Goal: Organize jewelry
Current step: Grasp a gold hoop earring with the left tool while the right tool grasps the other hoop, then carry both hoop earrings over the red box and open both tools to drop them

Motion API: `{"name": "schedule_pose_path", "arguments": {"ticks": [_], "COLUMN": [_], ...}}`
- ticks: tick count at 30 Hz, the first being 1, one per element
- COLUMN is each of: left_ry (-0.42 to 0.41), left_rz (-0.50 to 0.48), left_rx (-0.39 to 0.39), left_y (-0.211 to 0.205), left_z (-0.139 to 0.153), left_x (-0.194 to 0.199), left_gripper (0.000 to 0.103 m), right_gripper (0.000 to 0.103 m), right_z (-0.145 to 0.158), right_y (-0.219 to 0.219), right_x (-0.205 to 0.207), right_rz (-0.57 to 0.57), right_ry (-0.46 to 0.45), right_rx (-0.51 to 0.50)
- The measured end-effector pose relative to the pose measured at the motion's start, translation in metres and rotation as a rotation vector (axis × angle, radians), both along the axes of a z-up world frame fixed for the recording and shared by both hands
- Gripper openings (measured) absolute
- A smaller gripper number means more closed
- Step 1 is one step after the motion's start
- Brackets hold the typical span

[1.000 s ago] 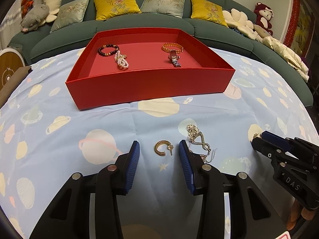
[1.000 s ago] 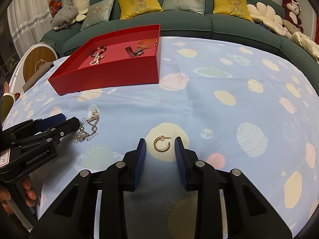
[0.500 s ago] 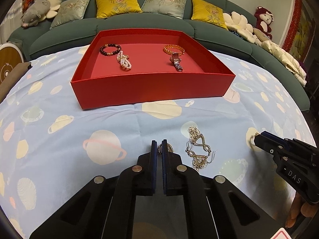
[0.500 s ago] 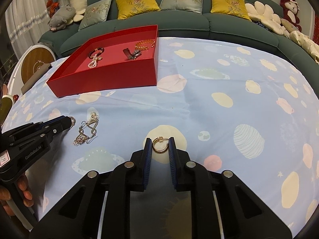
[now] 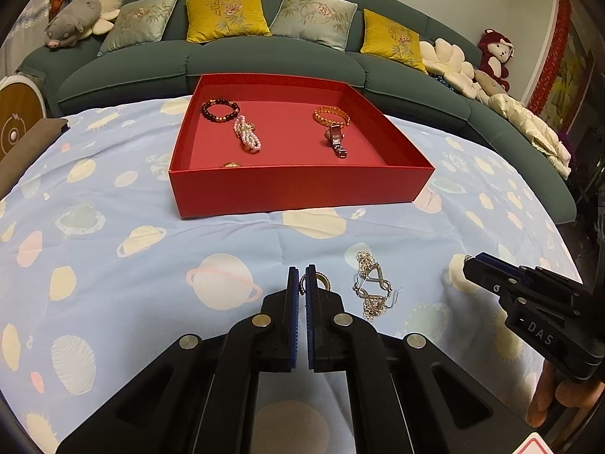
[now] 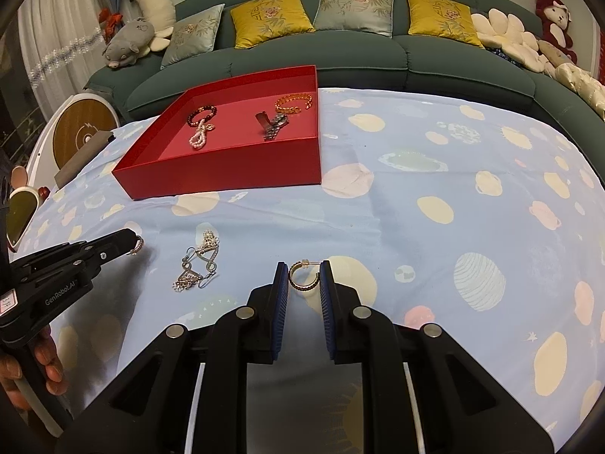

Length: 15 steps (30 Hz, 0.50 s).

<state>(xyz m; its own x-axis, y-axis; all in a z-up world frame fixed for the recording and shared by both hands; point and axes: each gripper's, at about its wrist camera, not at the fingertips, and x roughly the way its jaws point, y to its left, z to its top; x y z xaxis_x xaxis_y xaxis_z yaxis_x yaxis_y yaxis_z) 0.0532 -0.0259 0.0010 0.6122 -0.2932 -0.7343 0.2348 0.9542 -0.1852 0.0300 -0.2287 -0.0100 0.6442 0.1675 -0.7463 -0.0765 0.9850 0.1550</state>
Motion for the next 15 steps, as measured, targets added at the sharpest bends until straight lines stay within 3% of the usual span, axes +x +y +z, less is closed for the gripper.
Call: {"name": "schedule_pose_path", "arguments": {"ticks": [8, 15], "left_ry": [-0.032, -0.115], "left_rz": [0.005, 0.055], "left_rx": [-0.064, -0.088], "left_y": [0.011, 0.028], "left_z": [0.031, 0.079], "left_x": [-0.003, 0.022], "left_gripper": [0.001, 0.001], "right_gripper": [0.016, 0.016], "right_z": [0.02, 0.055], "right_y": [0.015, 0.031], "right_x": [0.004, 0.019], "right_rz": [0.025, 0.039], "right_ry": [-0.04, -0.109], "right_rx": [0.02, 0.041]}}
